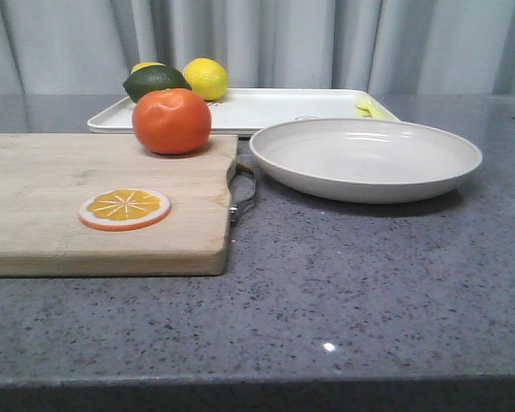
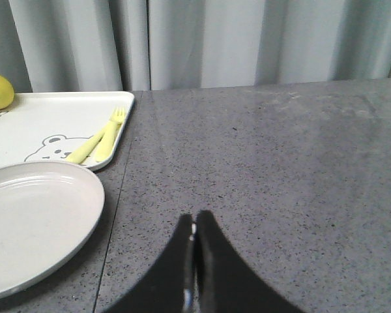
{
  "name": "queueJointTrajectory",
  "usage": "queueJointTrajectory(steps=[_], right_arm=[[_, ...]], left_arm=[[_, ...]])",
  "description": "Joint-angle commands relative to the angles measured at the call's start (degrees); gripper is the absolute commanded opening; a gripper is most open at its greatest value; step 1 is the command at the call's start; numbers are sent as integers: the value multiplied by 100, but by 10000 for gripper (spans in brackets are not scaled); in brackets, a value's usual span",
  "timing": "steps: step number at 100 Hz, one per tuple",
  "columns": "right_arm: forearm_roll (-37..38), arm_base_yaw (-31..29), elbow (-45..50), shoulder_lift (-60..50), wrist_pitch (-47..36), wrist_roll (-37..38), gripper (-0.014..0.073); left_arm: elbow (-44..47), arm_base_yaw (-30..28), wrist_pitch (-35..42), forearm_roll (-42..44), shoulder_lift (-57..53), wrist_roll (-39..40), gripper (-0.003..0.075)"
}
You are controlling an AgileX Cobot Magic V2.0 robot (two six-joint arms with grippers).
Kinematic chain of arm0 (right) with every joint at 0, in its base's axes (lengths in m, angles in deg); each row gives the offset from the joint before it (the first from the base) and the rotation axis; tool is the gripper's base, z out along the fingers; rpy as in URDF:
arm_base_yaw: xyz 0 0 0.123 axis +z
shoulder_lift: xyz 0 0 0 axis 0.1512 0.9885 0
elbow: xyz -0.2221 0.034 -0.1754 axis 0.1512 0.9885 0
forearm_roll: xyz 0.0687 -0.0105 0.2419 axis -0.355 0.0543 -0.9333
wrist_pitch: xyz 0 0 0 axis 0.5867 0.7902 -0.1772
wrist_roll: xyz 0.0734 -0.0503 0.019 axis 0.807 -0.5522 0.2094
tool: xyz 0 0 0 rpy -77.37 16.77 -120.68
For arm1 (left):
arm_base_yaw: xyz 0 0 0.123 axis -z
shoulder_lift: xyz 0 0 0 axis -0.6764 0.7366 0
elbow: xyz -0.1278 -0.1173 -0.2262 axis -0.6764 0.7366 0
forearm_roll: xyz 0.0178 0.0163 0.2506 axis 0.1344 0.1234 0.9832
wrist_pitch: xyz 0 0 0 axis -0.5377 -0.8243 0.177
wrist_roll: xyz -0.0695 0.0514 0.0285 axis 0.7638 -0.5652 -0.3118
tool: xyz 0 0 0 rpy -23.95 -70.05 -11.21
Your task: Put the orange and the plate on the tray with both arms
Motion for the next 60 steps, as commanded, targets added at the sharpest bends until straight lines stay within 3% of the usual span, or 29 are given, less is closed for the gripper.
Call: queueJointTrajectory(steps=[1, 28, 60], right_arm=[[8, -30, -200, 96, -515, -3, -66], [8, -30, -200, 96, -515, -3, -66], [8, -30, -200, 96, -515, -3, -66]], left_arm=[[-261, 7, 448, -7, 147, 46, 538], [-798, 7, 104, -7, 872, 46, 589], [-1844, 84, -795, -7, 2267, 46, 590]])
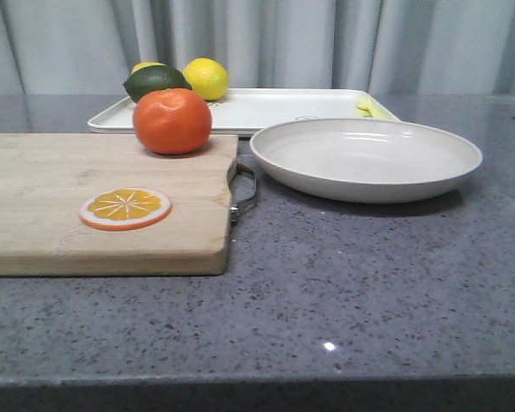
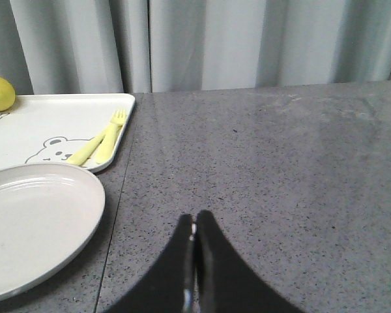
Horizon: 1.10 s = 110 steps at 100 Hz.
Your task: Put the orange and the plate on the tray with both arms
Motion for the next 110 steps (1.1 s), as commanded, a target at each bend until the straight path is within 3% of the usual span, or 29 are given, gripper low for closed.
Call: queueJointTrajectory(steps=[1, 46, 83, 110], right_arm=[[8, -30, -200, 96, -487, -3, -66], [8, -30, -200, 96, -487, -3, -66], [8, -30, -200, 96, -487, -3, -66], [8, -30, -200, 96, -487, -3, -66]], left_arm=[[-517, 94, 188, -12, 374, 46, 590], [-2484, 1432, -808, -229, 2625, 46, 589], [-4268, 2185, -2171, -583, 4532, 46, 589], [-5307, 2581, -2629, -616, 5647, 46, 589]])
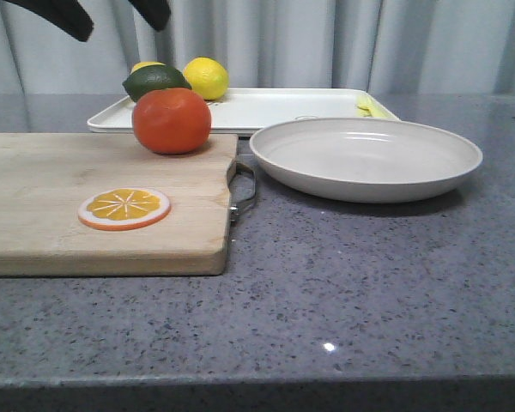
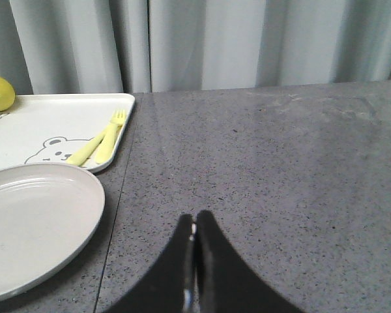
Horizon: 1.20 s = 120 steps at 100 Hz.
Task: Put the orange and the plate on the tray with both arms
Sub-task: 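Lower the left gripper over the orange on the cutting board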
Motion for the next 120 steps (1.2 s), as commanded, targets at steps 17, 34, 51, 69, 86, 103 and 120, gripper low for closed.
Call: queueJointTrajectory(steps=[17, 34, 51, 69, 86, 103, 120], right_arm=[[8, -30, -200, 96, -487, -3, -66], [8, -30, -200, 96, -487, -3, -66], [8, -30, -200, 96, -487, -3, -66], [8, -30, -200, 96, -487, -3, -66], [8, -30, -200, 96, -487, -3, -66], [8, -30, -200, 96, -487, -3, -66], [8, -30, -200, 96, -487, -3, -66]], left_arm=[[-854, 133, -298, -274, 509, 46, 589], [-978, 133, -409, -347, 777, 46, 589], [-978, 135, -409, -474, 815, 46, 589], [-978, 135, -409, -488, 825, 46, 589], [-978, 135, -409, -612, 825, 46, 589], [-978, 135, -409, -651, 830, 46, 589], [-978, 135, -489, -662, 973, 46, 589]])
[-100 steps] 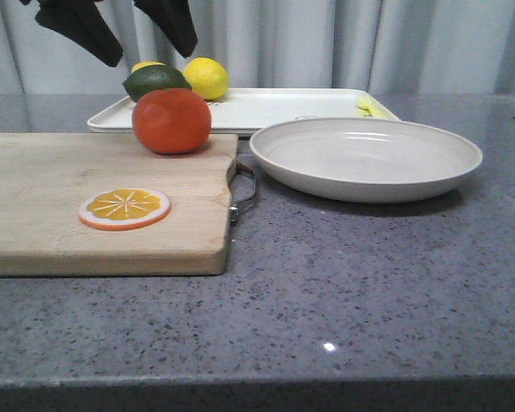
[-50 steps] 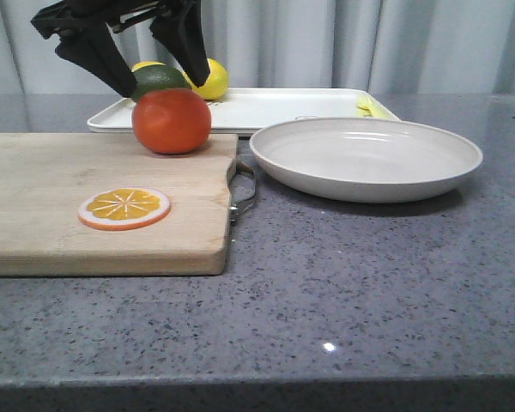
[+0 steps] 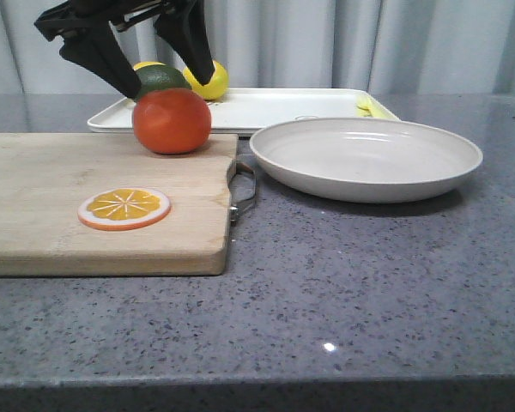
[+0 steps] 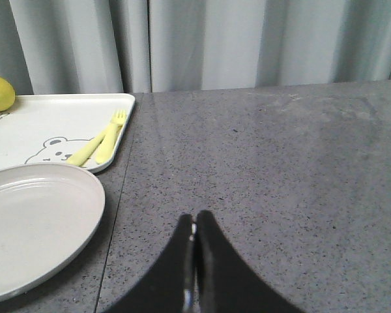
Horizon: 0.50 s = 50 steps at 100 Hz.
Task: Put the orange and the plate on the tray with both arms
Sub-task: 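Lower the left gripper over the orange on the cutting board, then close the left gripper on the orange and lift it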
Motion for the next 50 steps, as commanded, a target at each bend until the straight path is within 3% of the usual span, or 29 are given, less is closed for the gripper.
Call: queueJointTrajectory(steps=[1, 30, 50], right_arm=[[20, -30, -200, 96, -487, -3, -66], [20, -30, -200, 96, -487, -3, -66], [20, -30, -200, 96, -487, -3, -66]], left_arm=[[-195, 53, 159, -154, -152, 46, 589], [-195, 53, 85, -154, 2, 46, 578], [-195, 53, 43, -154, 2, 46, 419]])
